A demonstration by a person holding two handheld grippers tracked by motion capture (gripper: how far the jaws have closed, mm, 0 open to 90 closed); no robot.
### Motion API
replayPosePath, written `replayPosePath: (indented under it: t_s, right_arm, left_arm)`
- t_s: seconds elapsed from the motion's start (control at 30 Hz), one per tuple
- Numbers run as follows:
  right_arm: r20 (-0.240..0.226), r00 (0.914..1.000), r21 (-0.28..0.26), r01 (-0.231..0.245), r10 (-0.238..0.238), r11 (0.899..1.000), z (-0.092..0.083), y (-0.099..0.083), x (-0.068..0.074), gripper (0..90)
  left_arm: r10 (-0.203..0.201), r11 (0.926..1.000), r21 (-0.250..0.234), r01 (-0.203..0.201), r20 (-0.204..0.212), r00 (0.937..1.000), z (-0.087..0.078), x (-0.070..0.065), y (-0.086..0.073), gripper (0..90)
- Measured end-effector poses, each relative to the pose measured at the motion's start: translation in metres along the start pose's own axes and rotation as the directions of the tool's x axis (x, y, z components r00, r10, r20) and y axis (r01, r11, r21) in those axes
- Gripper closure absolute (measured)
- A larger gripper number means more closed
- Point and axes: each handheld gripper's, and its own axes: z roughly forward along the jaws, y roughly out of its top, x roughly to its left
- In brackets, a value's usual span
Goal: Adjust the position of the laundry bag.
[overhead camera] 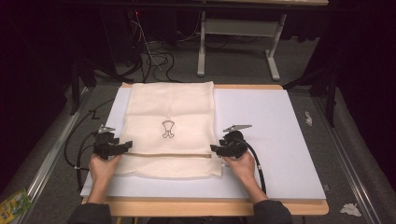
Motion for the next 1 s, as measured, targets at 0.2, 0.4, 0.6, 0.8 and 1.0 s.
replayPosePath:
  t_s: [0.2, 0.4, 0.6, 0.8, 1.0]
  right_arm:
    - [0.003, 1.0000, 0.035, -0.009, 0.009, 0.999, 0.008, 0.004, 0.002, 51.9]
    - [-0.001, 1.0000, 0.071, -0.006, 0.006, 0.997, 0.014, 0.005, 0.003, 66.9]
    - [-0.003, 0.9998, 0.079, 0.022, -0.021, 0.997, 0.014, 0.006, 0.002, 82.5]
    - [-0.014, 0.9991, 0.067, 0.042, -0.041, 0.997, 0.014, 0.006, 0.003, 86.0]
    - [-0.004, 0.9983, 0.048, 0.059, -0.059, 0.997, 0.011, 0.006, 0.005, 86.9]
  left_arm:
    - [0.014, 0.9998, 0.013, -0.014, -0.007, 0.9999, 0.004, -0.002, 0.001, 38.2]
    - [0.006, 0.9990, 0.045, -0.006, 0.020, 0.9998, 0.009, -0.003, 0.003, 42.3]
    - [0.030, 0.9973, 0.066, -0.031, 0.018, 0.9994, 0.011, -0.004, 0.005, 52.4]
    - [0.028, 0.9970, 0.072, -0.029, 0.026, 0.9993, 0.010, 0.001, 0.006, 74.8]
    - [0.012, 0.9978, 0.064, -0.016, 0.063, 0.9979, 0.008, 0.005, 0.008, 88.7]
